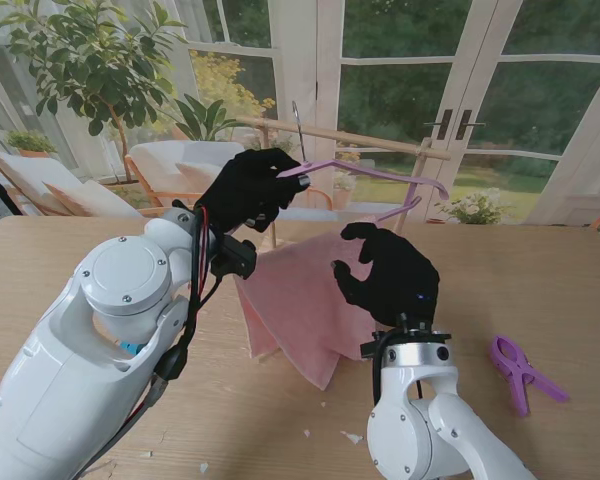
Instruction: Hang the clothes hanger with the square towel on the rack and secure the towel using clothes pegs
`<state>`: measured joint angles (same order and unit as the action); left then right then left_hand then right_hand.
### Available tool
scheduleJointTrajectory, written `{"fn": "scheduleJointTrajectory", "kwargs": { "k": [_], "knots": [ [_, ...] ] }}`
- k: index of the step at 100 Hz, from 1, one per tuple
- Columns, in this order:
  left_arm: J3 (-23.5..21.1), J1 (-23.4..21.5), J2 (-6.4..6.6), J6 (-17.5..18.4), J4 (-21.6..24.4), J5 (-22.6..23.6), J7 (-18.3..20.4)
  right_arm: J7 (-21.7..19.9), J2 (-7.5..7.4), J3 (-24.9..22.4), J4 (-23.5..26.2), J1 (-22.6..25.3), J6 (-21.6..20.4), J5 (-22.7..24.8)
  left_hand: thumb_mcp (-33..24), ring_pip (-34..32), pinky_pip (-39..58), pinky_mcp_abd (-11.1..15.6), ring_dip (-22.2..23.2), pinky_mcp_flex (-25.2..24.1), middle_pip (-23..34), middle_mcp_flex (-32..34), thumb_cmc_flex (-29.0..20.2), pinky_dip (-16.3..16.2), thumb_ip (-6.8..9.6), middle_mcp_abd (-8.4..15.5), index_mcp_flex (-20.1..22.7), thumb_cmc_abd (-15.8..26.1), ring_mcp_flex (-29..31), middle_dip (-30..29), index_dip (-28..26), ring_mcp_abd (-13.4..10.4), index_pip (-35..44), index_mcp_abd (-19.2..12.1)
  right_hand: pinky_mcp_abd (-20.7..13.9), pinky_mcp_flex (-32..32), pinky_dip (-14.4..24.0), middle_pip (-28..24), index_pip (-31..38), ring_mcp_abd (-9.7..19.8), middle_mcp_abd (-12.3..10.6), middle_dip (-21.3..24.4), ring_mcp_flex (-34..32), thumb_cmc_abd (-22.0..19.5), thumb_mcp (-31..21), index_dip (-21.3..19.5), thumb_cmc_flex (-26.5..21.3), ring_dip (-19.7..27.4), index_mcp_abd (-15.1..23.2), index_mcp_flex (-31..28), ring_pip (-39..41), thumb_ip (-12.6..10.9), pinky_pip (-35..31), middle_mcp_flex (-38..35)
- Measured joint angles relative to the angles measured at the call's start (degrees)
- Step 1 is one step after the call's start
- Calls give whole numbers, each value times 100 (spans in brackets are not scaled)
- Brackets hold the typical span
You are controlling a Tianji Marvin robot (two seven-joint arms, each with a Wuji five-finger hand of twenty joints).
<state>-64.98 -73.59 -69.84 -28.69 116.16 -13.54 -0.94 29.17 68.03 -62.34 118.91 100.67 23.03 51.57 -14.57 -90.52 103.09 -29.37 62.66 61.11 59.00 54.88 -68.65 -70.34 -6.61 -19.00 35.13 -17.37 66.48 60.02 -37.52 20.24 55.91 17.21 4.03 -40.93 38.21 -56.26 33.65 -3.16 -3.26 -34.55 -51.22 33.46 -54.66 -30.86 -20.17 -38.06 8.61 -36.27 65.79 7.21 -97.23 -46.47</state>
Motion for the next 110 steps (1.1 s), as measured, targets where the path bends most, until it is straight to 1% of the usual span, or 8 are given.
{"fn": "scheduleJointTrajectory", "kwargs": {
  "k": [16,28,34,56,69,81,92,110],
  "knots": [
    [-71,-44,29,9,94,-15,52,207,50,-245,-8,103,97,-503,0,0,0,0,0,0,0,0,1,0,0,0,0,0,0,0,0,0,0,0,348,864,105,759,544,-350,361,693,744,-193,-228,133,-263,469,-9,-101,-1043,0,1089,488],
    [-109,-66,40,9,129,-57,79,122,95,-391,-87,89,208,-753,0,0,0,0,0,0,0,0,2,0,0,0,0,0,0,0,0,0,0,0,483,1149,106,1035,601,-425,393,1003,929,-345,-286,410,-374,693,-67,-89,-1491,-1,1550,555],
    [-122,-66,44,8,130,-84,93,6,101,-427,-154,53,306,-829,0,0,0,0,0,0,0,0,2,0,0,0,1,0,0,0,0,0,0,0,534,1327,107,1131,260,-449,488,1116,1120,-525,-295,438,-370,771,-243,23,-1738,-277,1780,769],
    [-176,-74,60,-50,201,-179,153,-736,70,-515,-387,-133,546,-1104,0,0,0,0,0,0,0,0,3,0,0,0,1,0,0,0,0,0,0,0,543,2159,98,1277,-272,-446,499,1197,2142,-504,-288,362,-298,1003,-624,919,-2410,-288,2683,1718],
    [-198,-75,67,-69,261,-198,172,-1011,1,-513,-404,-158,582,-1257,0,0,0,-1,0,0,0,1,2,0,0,0,2,0,0,0,0,0,0,0,543,2223,97,1283,-101,-443,499,1200,2143,-328,-285,152,-295,1033,-626,870,-2459,-288,2804,1769],
    [-201,-74,68,-71,285,-199,172,-907,-15,-465,-464,-157,547,-1266,0,0,0,-1,0,0,0,1,3,0,0,0,2,0,0,0,0,0,0,0,543,2152,153,1100,710,-443,480,1186,2038,-115,-291,-352,-325,1029,-430,381,-2357,-290,2804,1392],
    [-201,-74,69,-71,286,-168,172,-532,20,-385,-545,-162,511,-1328,0,0,0,-1,0,0,0,1,3,0,0,0,2,0,0,0,0,0,0,-1,543,1896,185,947,2123,-443,421,1050,1500,204,-297,-341,-911,937,360,-330,-2080,29,2717,678],
    [-173,-75,69,-53,272,-15,119,-155,126,-369,-557,-125,349,-1318,-2,0,0,-1,0,0,0,26,13,0,0,0,2,0,0,0,0,0,0,-6,602,1434,228,922,2118,-521,419,1025,794,82,-217,9,-862,846,507,-909,-1705,103,2257,-126]
  ]
}}
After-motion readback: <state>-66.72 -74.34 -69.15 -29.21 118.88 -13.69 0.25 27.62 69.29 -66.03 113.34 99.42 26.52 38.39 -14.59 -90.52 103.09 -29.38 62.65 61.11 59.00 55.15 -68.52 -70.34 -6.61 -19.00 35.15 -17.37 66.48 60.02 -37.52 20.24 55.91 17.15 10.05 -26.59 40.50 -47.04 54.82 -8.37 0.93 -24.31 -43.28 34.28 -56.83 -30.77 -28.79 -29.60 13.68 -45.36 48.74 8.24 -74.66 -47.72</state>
